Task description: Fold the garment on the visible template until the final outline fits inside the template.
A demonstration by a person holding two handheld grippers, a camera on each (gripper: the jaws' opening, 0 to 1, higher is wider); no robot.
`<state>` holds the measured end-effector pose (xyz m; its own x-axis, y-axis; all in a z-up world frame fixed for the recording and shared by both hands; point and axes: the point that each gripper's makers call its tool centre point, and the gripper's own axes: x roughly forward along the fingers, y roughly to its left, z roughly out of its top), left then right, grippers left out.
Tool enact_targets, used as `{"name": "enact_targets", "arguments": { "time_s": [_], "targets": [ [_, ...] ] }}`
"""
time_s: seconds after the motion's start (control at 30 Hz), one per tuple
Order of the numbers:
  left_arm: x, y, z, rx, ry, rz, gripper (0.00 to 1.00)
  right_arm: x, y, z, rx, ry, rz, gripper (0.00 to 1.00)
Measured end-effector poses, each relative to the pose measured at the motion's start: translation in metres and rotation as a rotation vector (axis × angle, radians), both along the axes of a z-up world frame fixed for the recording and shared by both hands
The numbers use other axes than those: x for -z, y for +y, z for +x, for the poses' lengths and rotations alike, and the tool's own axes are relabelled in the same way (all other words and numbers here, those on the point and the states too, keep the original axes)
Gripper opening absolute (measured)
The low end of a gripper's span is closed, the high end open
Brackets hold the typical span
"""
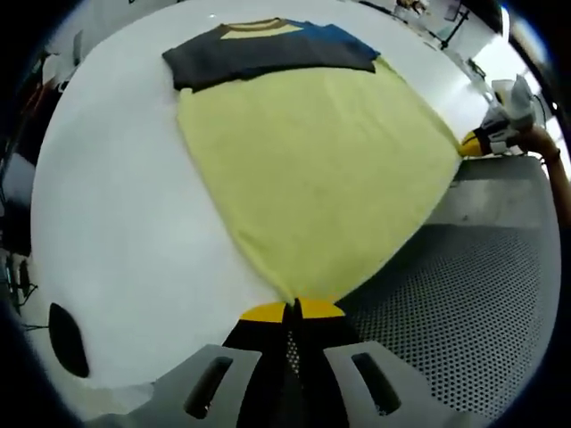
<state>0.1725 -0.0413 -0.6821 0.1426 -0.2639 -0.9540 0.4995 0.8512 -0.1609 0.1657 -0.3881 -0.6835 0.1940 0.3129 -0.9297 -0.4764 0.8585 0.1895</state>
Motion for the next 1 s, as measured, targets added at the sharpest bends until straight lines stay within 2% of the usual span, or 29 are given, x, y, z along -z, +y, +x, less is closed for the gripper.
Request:
{"name": "enact_targets", "arguments": {
  "time_s": [0.2,0.37,0.63,0.8,0.93,1.0],
  "targets": [
    [-0.003,0.000,0.000,-0.017,-0.009,-0.016,0.02,-0.003,-0.002,0.002,0.006,-0.012,0.000,0.00],
    [-0.011,-0.004,0.006,-0.018,-0.056,-0.024,0.02,-0.012,-0.003,0.007,0.024,-0.033,-0.014,0.00],
    [-0.036,-0.006,0.029,-0.048,-0.150,-0.062,0.02,-0.041,0.001,0.026,0.038,-0.116,0.000,0.00],
    [-0.051,-0.004,0.045,-0.117,-0.204,-0.108,0.02,-0.060,0.002,0.041,0.048,-0.183,0.007,0.00],
    [-0.056,0.001,0.055,-0.130,-0.227,-0.103,0.02,-0.074,0.002,0.054,0.041,-0.238,-0.005,0.00],
    [-0.060,0.004,0.063,-0.166,-0.249,-0.117,0.02,-0.079,0.004,0.061,0.041,-0.254,0.000,0.00]
  ]
}}
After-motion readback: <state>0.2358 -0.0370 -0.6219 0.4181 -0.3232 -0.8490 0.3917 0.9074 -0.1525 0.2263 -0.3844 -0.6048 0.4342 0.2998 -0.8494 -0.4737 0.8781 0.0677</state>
